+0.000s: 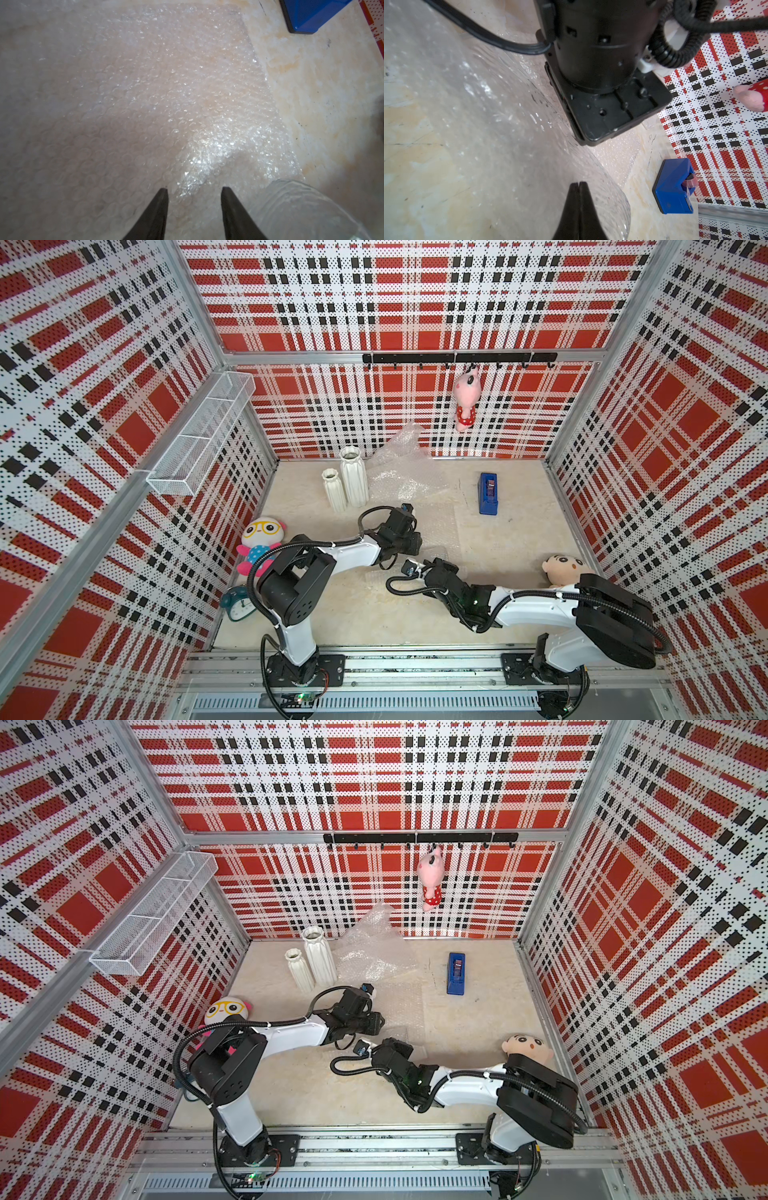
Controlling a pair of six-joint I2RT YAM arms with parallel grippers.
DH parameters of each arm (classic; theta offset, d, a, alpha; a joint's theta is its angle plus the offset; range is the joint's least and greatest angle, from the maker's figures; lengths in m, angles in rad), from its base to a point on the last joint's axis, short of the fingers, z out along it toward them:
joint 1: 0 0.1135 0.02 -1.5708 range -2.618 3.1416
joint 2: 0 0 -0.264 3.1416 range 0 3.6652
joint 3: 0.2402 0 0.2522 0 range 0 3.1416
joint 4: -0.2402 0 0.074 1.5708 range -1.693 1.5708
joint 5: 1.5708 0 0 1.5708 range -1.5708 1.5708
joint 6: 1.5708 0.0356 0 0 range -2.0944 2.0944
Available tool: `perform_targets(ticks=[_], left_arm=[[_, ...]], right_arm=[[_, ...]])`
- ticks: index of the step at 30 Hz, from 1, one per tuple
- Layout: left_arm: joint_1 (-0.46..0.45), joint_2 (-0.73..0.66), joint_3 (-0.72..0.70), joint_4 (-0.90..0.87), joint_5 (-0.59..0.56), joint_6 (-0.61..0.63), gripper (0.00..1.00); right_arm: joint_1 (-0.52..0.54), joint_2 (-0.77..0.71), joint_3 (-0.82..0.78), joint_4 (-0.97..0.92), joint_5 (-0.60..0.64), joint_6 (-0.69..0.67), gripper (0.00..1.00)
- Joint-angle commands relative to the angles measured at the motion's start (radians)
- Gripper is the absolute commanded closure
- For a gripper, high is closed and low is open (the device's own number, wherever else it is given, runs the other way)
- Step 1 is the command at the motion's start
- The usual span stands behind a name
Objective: Wrap vases in bubble wrap
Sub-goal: Wrap the vase in bubble wrap.
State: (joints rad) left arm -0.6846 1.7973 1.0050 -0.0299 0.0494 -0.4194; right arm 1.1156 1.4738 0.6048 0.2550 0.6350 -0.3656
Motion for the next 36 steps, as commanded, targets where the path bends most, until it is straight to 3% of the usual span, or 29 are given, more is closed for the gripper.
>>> perform_targets(ticks=[1, 23, 32, 36], left_arm=[[-0.001, 0.001, 0.006, 0.023, 0.015, 0.001, 0.57], [0.017, 0.002, 0.007, 0.039, 0.034, -0.024, 0.62], [0.091, -0.088, -0.038, 0.047, -0.03, -0.1, 0.43], [0.12, -0.224, -0.091, 0.027, -0.165, -0.145, 0.31]], right_arm=[[-0.007, -0.003, -0.009, 0.049, 0.025, -0.025, 1.0], [-0.041, 0.085, -0.019, 0.125, 0.045, -0.019, 1.0], [-0.057, 0.096, -0.018, 0.136, 0.021, -0.02, 1.0], [-0.067, 0.103, -0.017, 0.142, 0.008, -0.021, 1.0]])
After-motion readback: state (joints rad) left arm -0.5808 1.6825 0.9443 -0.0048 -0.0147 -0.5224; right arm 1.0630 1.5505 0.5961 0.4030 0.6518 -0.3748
